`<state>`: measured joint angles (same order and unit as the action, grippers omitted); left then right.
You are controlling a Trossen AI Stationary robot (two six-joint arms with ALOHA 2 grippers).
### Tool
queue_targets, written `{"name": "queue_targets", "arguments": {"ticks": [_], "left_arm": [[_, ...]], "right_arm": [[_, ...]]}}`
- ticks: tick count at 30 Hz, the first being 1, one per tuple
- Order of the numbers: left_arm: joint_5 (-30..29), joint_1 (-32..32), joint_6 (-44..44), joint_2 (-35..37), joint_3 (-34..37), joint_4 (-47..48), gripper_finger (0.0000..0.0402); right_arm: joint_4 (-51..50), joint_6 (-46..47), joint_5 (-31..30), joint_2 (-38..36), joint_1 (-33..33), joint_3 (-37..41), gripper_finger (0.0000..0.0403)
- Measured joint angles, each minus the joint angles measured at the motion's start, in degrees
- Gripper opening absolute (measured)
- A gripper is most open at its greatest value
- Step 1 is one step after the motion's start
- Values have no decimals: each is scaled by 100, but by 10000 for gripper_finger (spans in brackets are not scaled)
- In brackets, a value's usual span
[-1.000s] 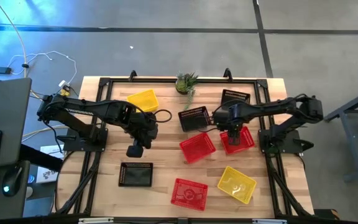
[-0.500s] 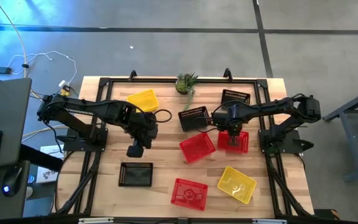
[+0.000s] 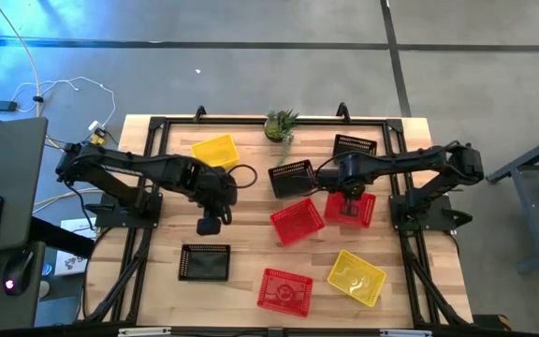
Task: Stack baskets by color
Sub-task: Stack the top right red bin on top of the top left red bin on the table
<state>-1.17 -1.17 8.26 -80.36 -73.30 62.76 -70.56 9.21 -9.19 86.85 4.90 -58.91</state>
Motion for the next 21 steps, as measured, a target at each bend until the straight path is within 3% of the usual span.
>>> {"name": "queue_targets", "arguments": {"ticks": [10,21], "left_arm": [[-16,-7,640,0,657,-253,78],[-335,-78,976,0,877,-428,78]], "right_arm": [[-928,385,-783,0,-335,-1037,0],[-1130,17,-1461,0,-603,-2113,0]]}}
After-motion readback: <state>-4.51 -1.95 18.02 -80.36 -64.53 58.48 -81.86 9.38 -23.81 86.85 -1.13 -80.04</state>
